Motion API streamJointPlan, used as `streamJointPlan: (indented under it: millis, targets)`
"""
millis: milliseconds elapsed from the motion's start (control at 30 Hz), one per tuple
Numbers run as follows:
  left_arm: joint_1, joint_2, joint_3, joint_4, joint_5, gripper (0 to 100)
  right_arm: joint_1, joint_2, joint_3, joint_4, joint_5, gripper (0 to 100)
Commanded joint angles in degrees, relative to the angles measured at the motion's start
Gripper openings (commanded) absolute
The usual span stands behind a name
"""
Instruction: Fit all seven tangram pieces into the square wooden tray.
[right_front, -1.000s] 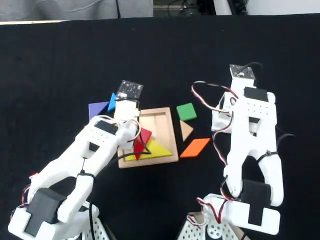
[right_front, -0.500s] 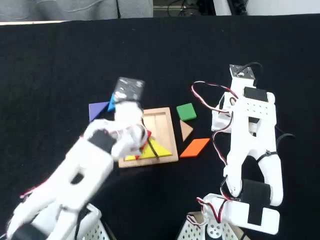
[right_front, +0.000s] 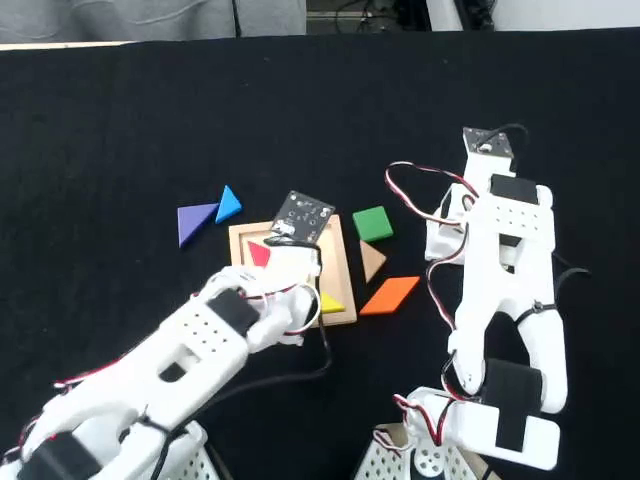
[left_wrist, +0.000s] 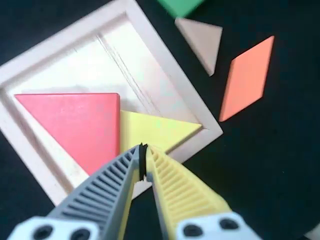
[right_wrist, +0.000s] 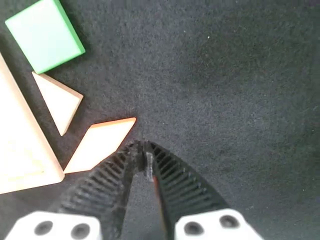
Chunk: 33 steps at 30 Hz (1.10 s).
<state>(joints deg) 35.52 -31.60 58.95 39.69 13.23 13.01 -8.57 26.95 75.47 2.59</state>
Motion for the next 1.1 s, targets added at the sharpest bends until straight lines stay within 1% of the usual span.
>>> streamJointPlan:
  millis: [0,167,300,367,500,633,833,900,1000,1067]
  targets:
    - [0.40,5.98,-3.74,-3.52,-0.62,3,0.88,-0.92,-0.31,-0.70,-0.62,1.1]
    - [0.31,11.96,-5.41,-3.69,-0.79,3,0.88,-0.92,-0.31,-0.70,-0.62,1.1]
    - [0.04,10.73,-4.97,-3.52,-0.79,3,0.88,-0.92,-0.31,-0.53,-0.62,1.1]
    - [-1.45,9.41,-4.26,-3.87,-0.79,3,0.88,-0.92,-0.31,-0.44,-0.62,1.1]
    - [-6.90,8.70,-2.77,-6.59,-0.88,3,0.88,-0.92,-0.22,-0.35,-0.62,1.1]
    - [-9.63,10.02,-2.51,-6.86,-5.36,3,0.88,-0.92,-0.22,-0.35,-0.62,1.1]
    - [-9.71,8.00,-1.54,-6.59,-5.45,3,0.88,-0.92,-0.22,-0.26,-0.62,1.1]
    - [-9.27,5.80,-1.54,-3.78,-5.36,3,0.88,-0.92,-0.22,-0.26,-0.62,1.1]
    - [-5.58,0.26,-1.19,-0.53,-2.55,3,0.88,-0.92,-0.22,-0.53,-0.62,1.1]
    - [-2.07,-2.81,-0.22,-0.70,-2.20,3,0.62,-0.92,-0.22,-0.53,-0.62,1.1]
